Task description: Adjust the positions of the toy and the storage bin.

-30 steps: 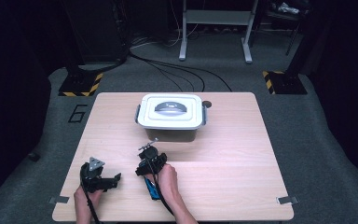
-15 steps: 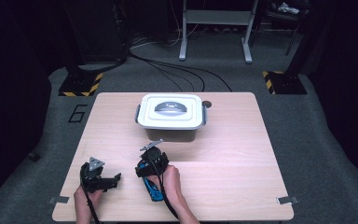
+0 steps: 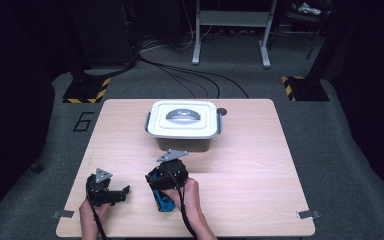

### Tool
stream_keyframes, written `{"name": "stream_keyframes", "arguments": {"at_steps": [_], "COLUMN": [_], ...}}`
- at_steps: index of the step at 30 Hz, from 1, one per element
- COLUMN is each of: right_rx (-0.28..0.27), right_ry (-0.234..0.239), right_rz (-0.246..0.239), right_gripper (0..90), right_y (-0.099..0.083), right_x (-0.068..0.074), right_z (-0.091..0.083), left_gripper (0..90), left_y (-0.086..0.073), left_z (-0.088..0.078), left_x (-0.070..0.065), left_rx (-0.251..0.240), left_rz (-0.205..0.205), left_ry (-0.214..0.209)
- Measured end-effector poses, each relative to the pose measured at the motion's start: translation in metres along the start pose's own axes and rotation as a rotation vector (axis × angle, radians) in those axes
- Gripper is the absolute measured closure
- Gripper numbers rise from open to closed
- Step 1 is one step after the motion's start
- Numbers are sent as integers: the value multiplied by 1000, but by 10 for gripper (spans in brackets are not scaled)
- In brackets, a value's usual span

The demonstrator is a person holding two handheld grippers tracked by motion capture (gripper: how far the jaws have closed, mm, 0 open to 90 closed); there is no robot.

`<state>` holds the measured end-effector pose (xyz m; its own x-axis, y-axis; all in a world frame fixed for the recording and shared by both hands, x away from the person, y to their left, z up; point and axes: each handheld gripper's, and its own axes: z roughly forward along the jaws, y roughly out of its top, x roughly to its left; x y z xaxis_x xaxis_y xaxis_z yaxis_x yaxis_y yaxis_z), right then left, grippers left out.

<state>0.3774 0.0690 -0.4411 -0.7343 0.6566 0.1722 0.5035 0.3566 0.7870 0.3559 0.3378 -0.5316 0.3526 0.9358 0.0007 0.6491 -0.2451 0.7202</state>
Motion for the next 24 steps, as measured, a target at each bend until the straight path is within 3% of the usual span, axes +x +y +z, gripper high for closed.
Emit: {"name": "stream_keyframes", "arguments": {"at_steps": [10, 24], "right_rx": [-72, -118], "right_ry": [-9, -89], "right_rz": [3, 28], "right_gripper": [237, 238], "right_y": [-1, -17], "right_x": [-12, -37], "right_z": [-32, -71], "left_gripper": [10, 10], "left_y": [0, 0], "left_z": [0, 0], "left_x": [0, 0], "left_rx": [-1, -1], "left_rz": [0, -5], "left_ry": [0, 1]}}
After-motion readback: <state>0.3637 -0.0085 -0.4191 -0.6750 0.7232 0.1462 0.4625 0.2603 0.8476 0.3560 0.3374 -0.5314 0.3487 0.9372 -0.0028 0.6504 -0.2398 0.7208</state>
